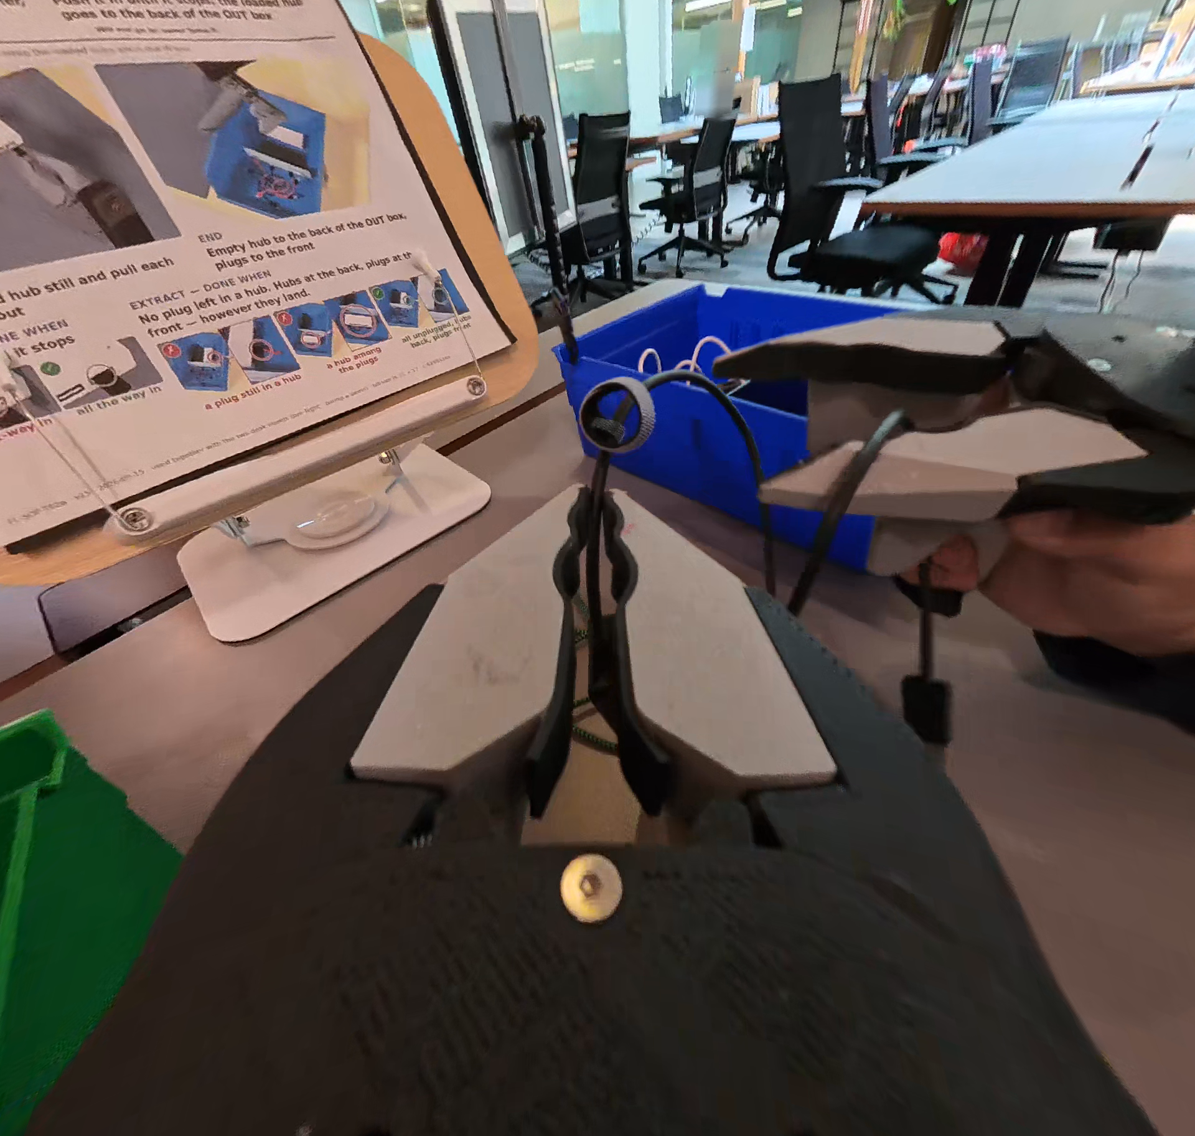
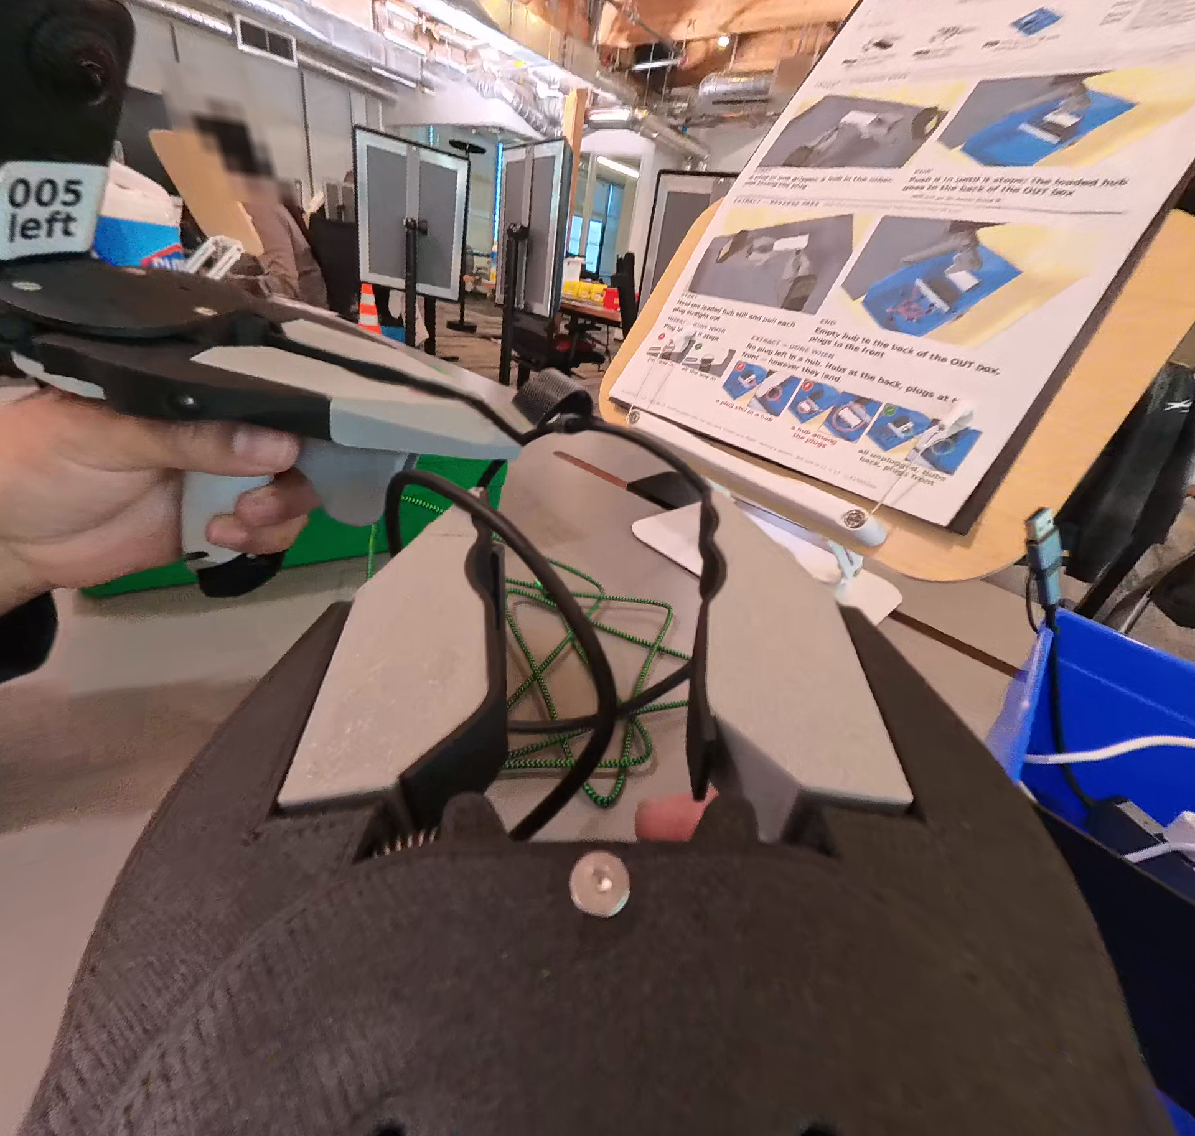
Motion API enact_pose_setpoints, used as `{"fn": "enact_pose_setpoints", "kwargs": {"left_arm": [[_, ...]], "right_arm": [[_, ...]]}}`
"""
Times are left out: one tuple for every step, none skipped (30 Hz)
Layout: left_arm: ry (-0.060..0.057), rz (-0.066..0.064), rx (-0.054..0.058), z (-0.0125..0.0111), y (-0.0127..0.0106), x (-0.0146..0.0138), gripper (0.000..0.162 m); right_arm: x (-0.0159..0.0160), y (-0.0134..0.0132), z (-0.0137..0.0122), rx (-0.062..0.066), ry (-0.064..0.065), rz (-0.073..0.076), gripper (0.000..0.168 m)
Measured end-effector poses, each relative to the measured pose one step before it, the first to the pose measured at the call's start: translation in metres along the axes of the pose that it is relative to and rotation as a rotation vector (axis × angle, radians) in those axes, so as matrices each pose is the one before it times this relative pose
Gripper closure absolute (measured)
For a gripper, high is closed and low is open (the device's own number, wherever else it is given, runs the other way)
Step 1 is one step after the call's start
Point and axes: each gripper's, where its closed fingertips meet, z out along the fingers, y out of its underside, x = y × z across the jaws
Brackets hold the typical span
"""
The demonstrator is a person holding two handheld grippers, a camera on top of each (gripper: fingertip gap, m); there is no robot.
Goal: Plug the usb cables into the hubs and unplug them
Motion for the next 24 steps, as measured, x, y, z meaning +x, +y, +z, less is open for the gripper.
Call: {"fn": "enact_pose_setpoints", "kwargs": {"left_arm": [[0.0101, -0.015, 0.0197, 0.00121, -0.00036, -0.00057, 0.162], [0.0104, -0.0157, 0.0126, 0.00141, 0.00123, -0.00051, 0.162], [-0.0029, -0.0193, 0.009, 0.001, 0.00153, -0.0025, 0.162], [-0.0113, -0.0178, 0.0057, 0.00027, 0.00107, -0.00358, 0.162], [-0.0115, -0.0078, 0.0051, -0.00055, 0.00032, -0.00339, 0.162], [-0.0133, -0.0033, 0.0016, -0.00084, 0.00048, -0.00339, 0.162], [-0.0148, -0.0072, -0.0006, -0.00082, 0.00117, -0.00362, 0.162], [-0.0045, -0.0085, 0.0016, -0.00073, 0.00126, -0.00182, 0.162], [-0.0009, -0.0101, 0.0015, -0.00066, 0.00075, -0.00121, 0.162], [-0.0163, -0.0108, -0.0035, -0.00055, 0.001, -0.00326, 0.162], [-0.0171, -0.0054, -0.0067, -0.00031, 0.00131, -0.00331, 0.162], [-0.0127, -0.0017, -0.0075, -0.00012, 0.0012, -0.0024, 0.162], [-0.0196, 0.0004, -0.0054, -0.00001, 0.00112, -0.00322, 0.162], [-0.0267, 0.0045, -0.0077, 0.00044, 0.00197, -0.0043, 0.162], [-0.0261, 0.0087, -0.0081, 0.00054, 0.0024, -0.00438, 0.162], [-0.0193, 0.0081, -0.0037, 0.00077, 0.00211, -0.00358, 0.162], [-0.0103, -0.0021, -0.0009, 0.00072, 0.00186, -0.00247, 0.162], [-0.0012, -0.013, 0.0014, 0.00044, 0.00129, -0.00157, 0.162], [0.0027, -0.0185, -0.0022, 0.00037, 0.00162, -0.00143, 0.162], [-0.0003, -0.0198, -0.0069, 0.0003, 0.00198, -0.00212, 0.162], [-0.0022, -0.0158, -0.0053, 0.00045, 0.00152, -0.00204, 0.162], [0.0011, -0.0086, -0.0035, 0.00066, 0.00137, -0.00116, 0.162], [-0.0007, -0.006, -0.0027, 0.00085, 0.00117, -0.00095, 0.162], [-0.0021, -0.0045, -0.0041, 0.00068, 0.00139, -0.00096, 0.162]], "right_arm": [[-0.00027, 0.0023, 0.00117, -0.0113, -0.0002, -0.003, 0.105], [0.00178, 0.00234, 0.00083, -0.013, 0.011, -0.0054, 0.104], [0.00482, 0.00331, 0.00092, -0.0186, 0.026, -0.0036, 0.104], [0.00734, 0.00477, 0.00123, -0.0271, 0.0369, 0.0025, 0.104], [0.00807, 0.0057, 0.00171, -0.0331, 0.0365, 0.0105, 0.1], [0.00537, 0.00466, 0.00162, -0.0282, 0.0179, 0.0138, 0.095], [0.00045, 0.00199, 0.00076, -0.0126, -0.0096, 0.0112, 0.093], [-0.00337, -0.00048, -0.00003, 0.0029, -0.0234, 0.0047, 0.094], [-0.00595, -0.00104, -0.00012, 0.0073, -0.0259, -0.0068, 0.095], [-0.00915, 0.00027, 0.00063, 0.0, -0.0337, -0.0177, 0.096], [-0.01228, 0.00097, 0.00129, -0.0063, -0.0454, -0.0226, 0.096], [-0.01315, -0.00026, 0.00116, -0.0016, -0.0448, -0.0265, 0.098], [-0.01114, -0.00287, 0.00037, 0.0096, -0.0282, -0.0345, 0.098], [-0.00744, -0.00571, -0.00115, 0.0205, -0.0033, -0.0441, 0.102], [-0.00359, -0.00768, -0.00244, 0.0288, 0.0156, -0.0434, 0.112], [-0.00156, -0.00819, -0.0033, 0.0348, 0.0176, -0.0255, 0.125], [-0.00267, -0.00758, -0.00309, 0.039, 0.0021, -0.0024, 0.134], [-0.00691, -0.00436, -0.00154, 0.0267, -0.0278, 0.0093, 0.136], [-0.01097, 0.00153, 0.00068, -0.0031, -0.0549, 0.0113, 0.137], [-0.01053, 0.00782, 0.0036, -0.036, -0.0516, 0.016, 0.137], [-0.00694, 0.0128, 0.00625, -0.0613, -0.03, 0.0199, 0.136], [-0.00339, 0.01581, 0.00817, -0.0759, -0.0121, 0.0162, 0.135], [-0.00105, 0.01637, 0.00877, -0.0787, -0.0016, 0.0099, 0.129], [-0.00017, 0.01317, 0.00809, -0.0628, 0.0022, 0.0073, 0.115]]}}
